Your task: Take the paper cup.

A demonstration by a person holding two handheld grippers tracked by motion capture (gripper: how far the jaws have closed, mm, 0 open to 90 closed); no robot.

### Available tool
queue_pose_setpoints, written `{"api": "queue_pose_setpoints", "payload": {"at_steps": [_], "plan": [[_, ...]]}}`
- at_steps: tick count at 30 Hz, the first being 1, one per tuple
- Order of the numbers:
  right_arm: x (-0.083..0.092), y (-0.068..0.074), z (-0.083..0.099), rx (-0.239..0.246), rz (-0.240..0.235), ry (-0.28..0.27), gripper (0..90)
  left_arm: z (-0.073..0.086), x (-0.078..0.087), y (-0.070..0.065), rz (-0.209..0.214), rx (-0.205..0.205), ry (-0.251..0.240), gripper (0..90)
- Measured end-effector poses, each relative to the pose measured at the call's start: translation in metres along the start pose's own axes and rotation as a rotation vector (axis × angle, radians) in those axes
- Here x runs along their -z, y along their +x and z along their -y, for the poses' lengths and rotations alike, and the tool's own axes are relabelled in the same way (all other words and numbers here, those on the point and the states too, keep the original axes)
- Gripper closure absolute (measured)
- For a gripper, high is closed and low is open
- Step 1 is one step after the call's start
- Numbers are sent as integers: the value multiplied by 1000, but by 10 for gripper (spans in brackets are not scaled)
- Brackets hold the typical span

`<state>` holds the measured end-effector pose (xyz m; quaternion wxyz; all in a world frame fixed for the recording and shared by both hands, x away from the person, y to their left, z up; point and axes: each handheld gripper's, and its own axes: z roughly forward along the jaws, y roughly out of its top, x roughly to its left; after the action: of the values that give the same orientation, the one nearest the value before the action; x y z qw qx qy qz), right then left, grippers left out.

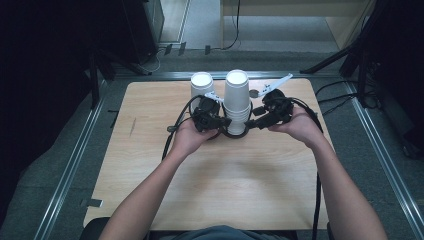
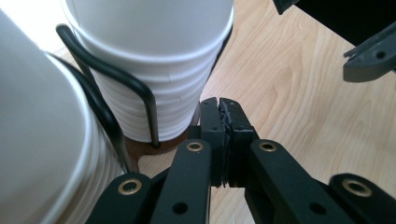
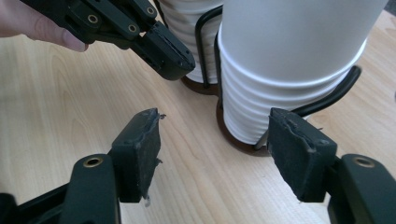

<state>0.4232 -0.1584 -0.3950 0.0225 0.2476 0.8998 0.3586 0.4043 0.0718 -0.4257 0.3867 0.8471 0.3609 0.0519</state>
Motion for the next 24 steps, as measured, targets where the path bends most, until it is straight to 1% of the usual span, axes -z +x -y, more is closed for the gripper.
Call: {"api": "queue_pose_setpoints", "payload": {"at_steps": [2, 3, 4, 6, 8, 10, 12, 15, 17, 20, 24], "plan": [[1, -3, -4, -1, 2, -4, 335, -4, -2, -1, -23, -10, 9, 891], [1, -5, -5, -6, 2, -11, 334, -5, -2, -1, -24, -7, 14, 891], [2, -7, -7, -15, 1, -15, 331, -7, -3, -1, -33, 1, 13, 891], [3, -11, -11, -17, 16, -15, 327, -8, -6, 1, -30, 23, 7, 891], [5, -14, -15, -18, 26, -16, 321, -9, -7, 1, -34, 29, 1, 891], [6, -16, -19, -17, 37, -14, 313, -9, -8, 1, -47, 19, 4, 891], [8, -18, -23, -18, 42, -15, 299, -9, -9, 1, -64, 17, -1, 891], [11, -21, -29, -22, 38, -27, 282, -9, -10, 1, -64, 18, -5, 890], [12, -23, -35, -23, 49, -22, 264, -9, -12, 0, -70, 18, -6, 888], [11, -25, -44, -17, 54, -12, 244, -9, -13, 0, -66, 20, -13, 888], [7, -26, -54, -10, 58, -4, 225, -8, -13, -1, -75, 16, -17, 887]]}}
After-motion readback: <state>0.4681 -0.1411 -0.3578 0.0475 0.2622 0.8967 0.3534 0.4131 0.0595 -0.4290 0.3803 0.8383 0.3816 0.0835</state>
